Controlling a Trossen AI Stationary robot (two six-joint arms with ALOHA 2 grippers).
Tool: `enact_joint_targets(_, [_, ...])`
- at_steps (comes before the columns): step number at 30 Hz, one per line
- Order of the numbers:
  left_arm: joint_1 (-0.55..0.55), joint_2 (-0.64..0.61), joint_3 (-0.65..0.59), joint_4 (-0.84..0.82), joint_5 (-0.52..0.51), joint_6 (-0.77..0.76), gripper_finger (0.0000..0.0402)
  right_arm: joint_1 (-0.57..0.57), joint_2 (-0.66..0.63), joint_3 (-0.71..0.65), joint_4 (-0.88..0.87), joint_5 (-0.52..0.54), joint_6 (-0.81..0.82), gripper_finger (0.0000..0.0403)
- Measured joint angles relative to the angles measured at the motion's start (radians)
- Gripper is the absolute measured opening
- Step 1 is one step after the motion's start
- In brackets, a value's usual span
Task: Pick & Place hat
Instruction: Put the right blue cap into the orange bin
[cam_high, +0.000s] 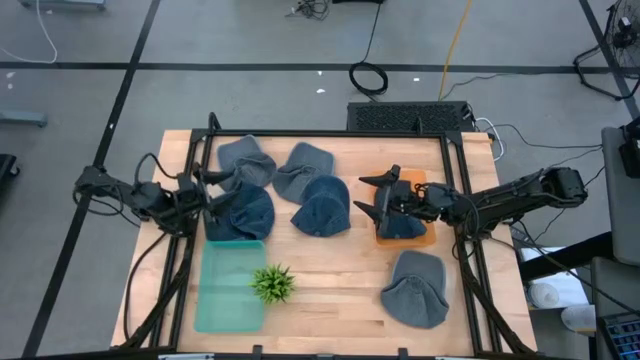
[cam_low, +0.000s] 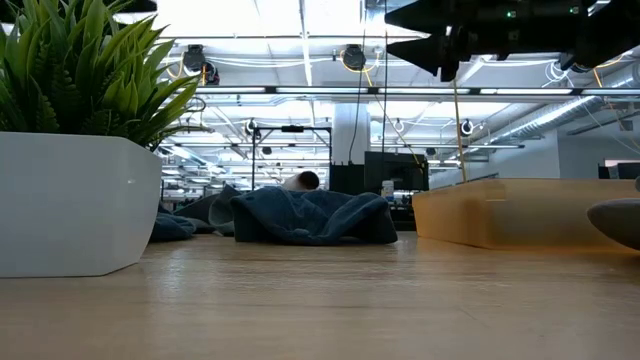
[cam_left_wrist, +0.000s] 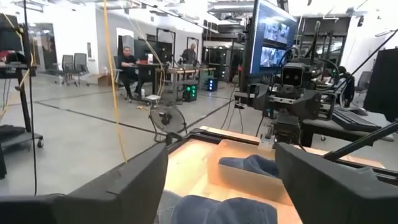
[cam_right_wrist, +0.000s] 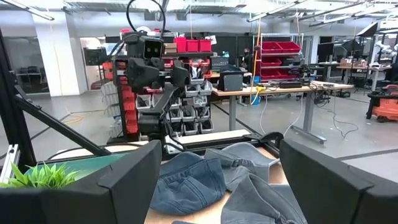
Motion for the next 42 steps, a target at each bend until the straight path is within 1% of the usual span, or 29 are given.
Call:
enact_joint_targets(3, [0.0,0.057,0.069,-0.049,0.0,-0.048,0.0325,0.0,0.0,0.0,0.017,0.0,-0.001,0.0313])
enact_joint_targets(6, [0.0,0.12,0.136,-0.131,-0.017,-0.093,0.0327,0.0,-0.001,0.0,0.023,0.0,-0.021,0.0313])
enact_joint_targets(9, [0.0,0.183,0.198,-0.221,-0.058,-0.153,0.032,0.0,-0.003,0.0,0.023,0.0,-0.068,0.0313])
enact_joint_targets(13, [0.0,0.26,0.273,-0.298,-0.094,-0.209,0.0305,0.0,-0.019,0.0,0.021,0.001,-0.129,0.0313])
enact_joint_targets(15, [0.001,0.294,0.312,-0.346,-0.098,-0.243,0.0298,0.0,-0.039,0.0,0.021,0.008,-0.137,0.0313])
enact_joint_targets(20, [0.015,0.362,0.391,-0.433,-0.096,-0.323,0.0283,0.004,-0.116,0.001,-0.017,0.081,-0.141,0.0313])
enact_joint_targets(23, [0.03,0.391,0.422,-0.476,-0.09,-0.356,0.0276,0.004,-0.16,0.001,-0.078,0.08,-0.146,0.0313])
enact_joint_targets(28, [0.073,0.435,0.485,-0.564,-0.042,-0.43,0.0278,0.004,-0.234,0.015,-0.181,0.078,-0.161,0.0313])
enact_joint_targets(31, [0.108,0.466,0.522,-0.634,0.006,-0.497,0.0286,0.004,-0.269,0.041,-0.261,0.076,-0.157,0.0313])
enact_joint_targets(35, [0.161,0.514,0.555,-0.686,0.082,-0.569,0.0291,0.004,-0.289,0.077,-0.348,0.055,-0.163,0.0313])
enact_joint_targets(38, [0.199,0.555,0.574,-0.701,0.145,-0.625,0.0286,0.005,-0.296,0.096,-0.366,0.05,-0.177,0.0313])
enact_joint_targets(42, [0.254,0.625,0.607,-0.737,0.242,-0.675,0.027,0.005,-0.302,0.125,-0.415,0.052,-0.203,0.0313])
